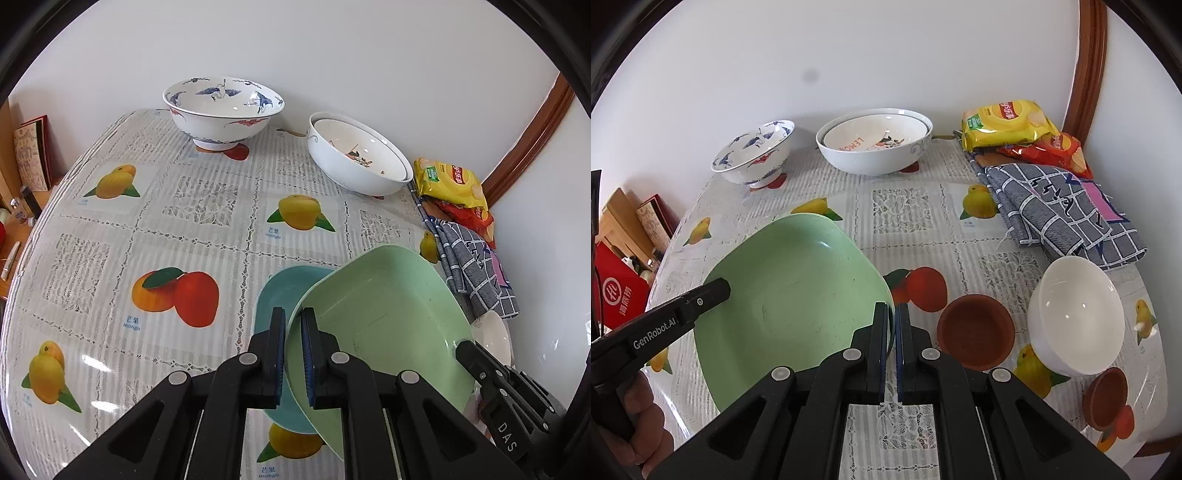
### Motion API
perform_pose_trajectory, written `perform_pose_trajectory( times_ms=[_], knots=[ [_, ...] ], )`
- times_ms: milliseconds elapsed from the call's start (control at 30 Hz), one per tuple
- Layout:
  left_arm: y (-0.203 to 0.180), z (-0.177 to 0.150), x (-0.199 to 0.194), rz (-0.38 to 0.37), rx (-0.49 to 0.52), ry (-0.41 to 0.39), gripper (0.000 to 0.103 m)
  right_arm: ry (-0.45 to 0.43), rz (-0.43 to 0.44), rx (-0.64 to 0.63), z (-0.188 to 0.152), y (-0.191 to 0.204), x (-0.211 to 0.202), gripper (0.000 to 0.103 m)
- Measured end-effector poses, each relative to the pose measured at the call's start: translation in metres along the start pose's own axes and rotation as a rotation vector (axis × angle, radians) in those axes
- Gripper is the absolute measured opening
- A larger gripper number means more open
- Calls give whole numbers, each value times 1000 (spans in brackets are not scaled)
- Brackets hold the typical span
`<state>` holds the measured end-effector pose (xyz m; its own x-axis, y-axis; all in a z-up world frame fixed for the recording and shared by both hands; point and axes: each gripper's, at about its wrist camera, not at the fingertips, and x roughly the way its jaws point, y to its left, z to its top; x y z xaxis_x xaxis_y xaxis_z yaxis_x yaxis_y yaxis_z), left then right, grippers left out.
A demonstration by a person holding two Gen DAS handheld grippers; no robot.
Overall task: Organize plates and bowls
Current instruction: 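Lower the light green plate onto the teal plate with both grippers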
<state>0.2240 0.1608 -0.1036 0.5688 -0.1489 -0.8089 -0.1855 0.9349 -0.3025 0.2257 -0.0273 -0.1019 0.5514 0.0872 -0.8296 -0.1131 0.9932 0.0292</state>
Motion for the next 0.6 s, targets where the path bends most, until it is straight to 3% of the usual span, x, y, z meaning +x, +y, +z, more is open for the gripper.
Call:
perform_pose_trajectory(
  times_ms=[600],
  knots=[
    [8,11,29,20,2,24,10,66,3,-11,-1,5,38,5]
  ],
)
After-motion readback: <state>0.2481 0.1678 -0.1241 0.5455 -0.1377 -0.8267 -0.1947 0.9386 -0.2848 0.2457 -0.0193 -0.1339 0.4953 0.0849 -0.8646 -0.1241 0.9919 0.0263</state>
